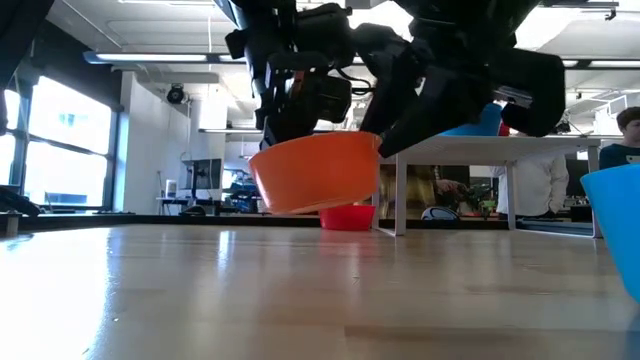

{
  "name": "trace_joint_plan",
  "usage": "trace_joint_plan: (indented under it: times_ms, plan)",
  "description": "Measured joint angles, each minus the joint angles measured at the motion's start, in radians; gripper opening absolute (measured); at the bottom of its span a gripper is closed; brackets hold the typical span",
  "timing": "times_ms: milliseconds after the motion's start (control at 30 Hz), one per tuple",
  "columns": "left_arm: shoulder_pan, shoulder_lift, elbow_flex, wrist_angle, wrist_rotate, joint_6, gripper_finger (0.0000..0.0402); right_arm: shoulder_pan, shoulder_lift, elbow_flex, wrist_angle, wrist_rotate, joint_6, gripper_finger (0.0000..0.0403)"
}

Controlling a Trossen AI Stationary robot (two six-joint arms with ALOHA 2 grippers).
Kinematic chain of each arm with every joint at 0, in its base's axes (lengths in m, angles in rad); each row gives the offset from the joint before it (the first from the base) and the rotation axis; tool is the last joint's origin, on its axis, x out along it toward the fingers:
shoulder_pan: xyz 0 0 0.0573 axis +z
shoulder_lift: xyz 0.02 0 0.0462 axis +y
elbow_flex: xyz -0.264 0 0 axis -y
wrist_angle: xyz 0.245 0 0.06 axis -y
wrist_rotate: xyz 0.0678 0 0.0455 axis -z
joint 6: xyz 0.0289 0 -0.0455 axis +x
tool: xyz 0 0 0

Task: Pick & Place Mini bowls
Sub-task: Stack the orange bowl on the stacked orange bowls on the shelf

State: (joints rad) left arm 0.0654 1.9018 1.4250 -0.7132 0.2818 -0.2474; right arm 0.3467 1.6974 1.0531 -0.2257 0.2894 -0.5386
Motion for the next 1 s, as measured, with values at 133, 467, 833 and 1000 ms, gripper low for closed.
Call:
trace_joint_plan:
  times_ms: [133, 467, 833, 1000]
  plan:
    - [0.0, 0.0, 0.0, 0.013, 0.02, 0.003, 0.0, -0.001, 0.0, 0.0, 0.002, -0.033, -0.019, 0.0099]
    - [0.0, -0.001, 0.0, 0.049, 0.06, 0.023, 0.0, -0.002, 0.0, 0.0, -0.002, -0.109, -0.028, 0.0008]
    - [0.0, -0.003, 0.046, 0.016, -0.003, 0.118, 0.0117, -0.002, 0.0, -0.002, -0.013, -0.116, 0.009, 0.0001]
    - [0.0, -0.04, 0.042, 0.067, -0.011, 0.174, 0.0152, -0.002, 0.0, -0.002, -0.033, -0.119, 0.045, 0.0001]
